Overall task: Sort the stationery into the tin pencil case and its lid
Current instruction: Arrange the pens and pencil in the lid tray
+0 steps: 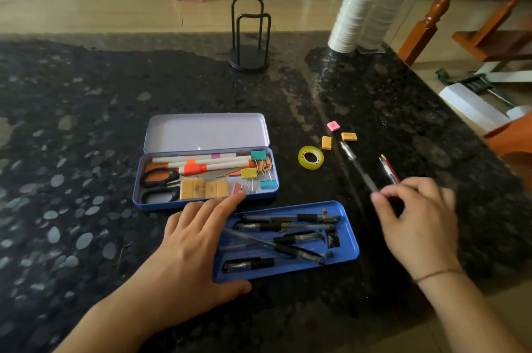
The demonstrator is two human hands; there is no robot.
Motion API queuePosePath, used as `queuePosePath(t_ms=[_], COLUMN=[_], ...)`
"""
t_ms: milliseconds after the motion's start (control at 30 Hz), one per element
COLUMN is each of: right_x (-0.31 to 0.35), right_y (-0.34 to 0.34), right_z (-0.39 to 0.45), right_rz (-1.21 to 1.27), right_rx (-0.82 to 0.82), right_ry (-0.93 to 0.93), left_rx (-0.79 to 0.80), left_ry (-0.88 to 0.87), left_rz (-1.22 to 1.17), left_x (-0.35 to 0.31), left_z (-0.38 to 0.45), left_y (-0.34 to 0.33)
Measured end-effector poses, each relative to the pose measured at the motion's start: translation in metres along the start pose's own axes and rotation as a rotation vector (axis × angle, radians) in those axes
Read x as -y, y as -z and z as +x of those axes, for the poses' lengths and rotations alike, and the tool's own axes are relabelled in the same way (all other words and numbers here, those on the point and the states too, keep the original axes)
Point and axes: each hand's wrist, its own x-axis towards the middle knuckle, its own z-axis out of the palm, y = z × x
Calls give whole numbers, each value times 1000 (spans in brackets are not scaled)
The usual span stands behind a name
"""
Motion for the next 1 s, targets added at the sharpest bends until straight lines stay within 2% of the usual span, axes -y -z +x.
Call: queuePosePath(t_ms=[67, 133, 267, 333, 433, 500, 567, 800, 900, 1000], right_x=[22, 44, 62, 54, 14, -10, -18, -24, -22, -14], right_y=[5, 7, 1, 0, 5, 11, 13, 23, 26, 26], right_z=[-12, -27, -43, -35, -10, 2, 3, 5, 3, 1], right_rz=[181, 232, 223, 233, 46, -92, -87, 27, 20, 118], right_rx=[38, 111, 221, 195, 59, 102, 169, 165, 188, 213], right_ry=[226, 448, 579, 528, 165, -114, -233, -262, -198, -116], left_rx=[-12, -31, -52, -56, -41, -28, -17, -2, 19, 29], left_ry=[5, 5, -11, -18, -20, -25, -29, -59, -92, -100], left_rz=[-14, -23, 12, 21, 8, 9, 3, 57, 89, 94], left_x=[0, -1, -1, -2, -1, -1, -1, 2, 0, -3], left_z=[0, 0, -2, -2, -1, -1, 0, -1, 0, 1], left_y=[0, 1, -1, -2, -1, 0, 0, -1, -1, -1])
